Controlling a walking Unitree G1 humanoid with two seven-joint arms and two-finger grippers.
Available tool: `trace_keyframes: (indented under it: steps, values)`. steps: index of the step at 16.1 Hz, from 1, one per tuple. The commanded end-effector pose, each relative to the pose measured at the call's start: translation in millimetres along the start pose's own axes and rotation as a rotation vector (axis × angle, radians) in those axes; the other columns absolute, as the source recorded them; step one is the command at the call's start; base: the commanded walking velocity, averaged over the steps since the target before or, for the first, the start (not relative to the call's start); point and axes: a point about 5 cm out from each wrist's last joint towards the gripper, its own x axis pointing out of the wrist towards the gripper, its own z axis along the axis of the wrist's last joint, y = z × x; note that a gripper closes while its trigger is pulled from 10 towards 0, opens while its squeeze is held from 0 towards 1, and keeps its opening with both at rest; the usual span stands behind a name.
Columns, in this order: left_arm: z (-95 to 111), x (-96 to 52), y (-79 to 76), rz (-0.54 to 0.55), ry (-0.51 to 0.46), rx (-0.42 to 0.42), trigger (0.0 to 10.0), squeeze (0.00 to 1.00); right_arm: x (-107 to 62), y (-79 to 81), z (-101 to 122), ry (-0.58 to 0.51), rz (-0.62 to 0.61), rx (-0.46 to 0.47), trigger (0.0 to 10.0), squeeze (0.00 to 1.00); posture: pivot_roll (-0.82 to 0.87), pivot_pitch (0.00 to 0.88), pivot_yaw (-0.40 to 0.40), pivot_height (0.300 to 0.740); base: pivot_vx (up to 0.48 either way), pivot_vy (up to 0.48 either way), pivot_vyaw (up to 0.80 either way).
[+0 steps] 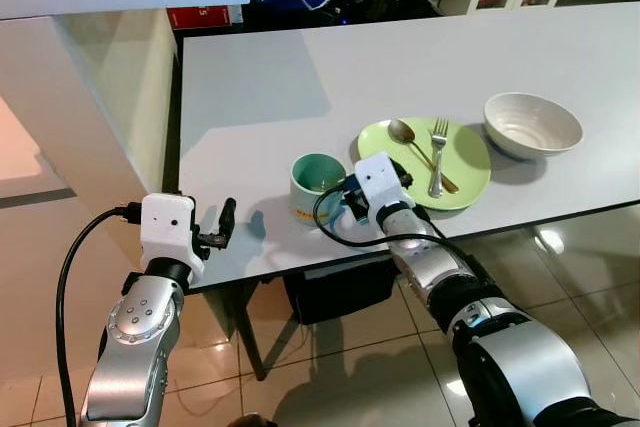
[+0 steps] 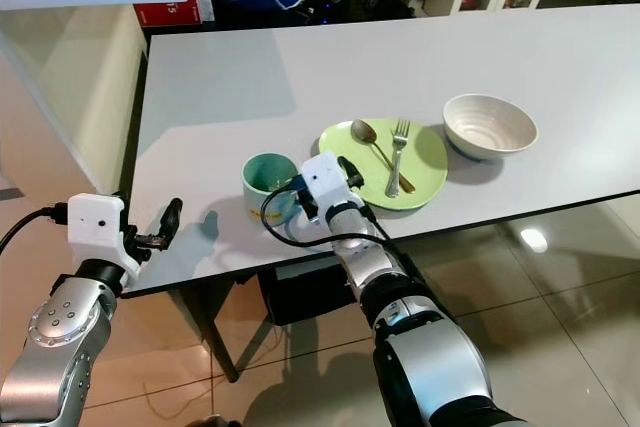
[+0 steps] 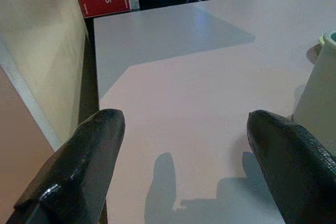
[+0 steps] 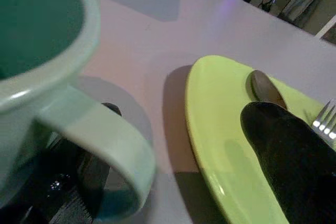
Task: Setting the table
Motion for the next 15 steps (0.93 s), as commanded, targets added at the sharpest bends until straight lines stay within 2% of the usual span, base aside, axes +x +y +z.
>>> trace_keyframes:
  steps: [1,10,14,15]
  values:
    - [-1.6,-0.7,0.3,0.005,0.005,0.007,10.0,0.00,3.1,-6.3,6.1,-0.018,-0.018,-0.050,10.0,0.00,0.14,0.032,0.006,0.740,0.000,0.000,0.00]
    - [-1.2,2.6,0.2,0.007,-0.001,0.008,10.0,0.00,3.3,-8.1,7.9,-0.032,-0.037,-0.060,10.0,0.00,0.13,0.013,0.007,0.740,0.000,0.000,0.00]
    - [-2.4,2.3,-0.6,0.009,0.002,0.003,10.0,0.00,2.3,-9.0,7.8,-0.044,-0.030,-0.032,10.0,0.00,0.12,0.012,0.006,0.740,0.000,0.000,0.00]
    - [-2.5,2.6,-0.8,0.009,0.001,0.003,10.0,0.00,1.8,-8.7,7.3,-0.042,-0.017,0.006,10.0,0.00,0.12,0.012,0.006,0.740,0.000,0.000,0.00]
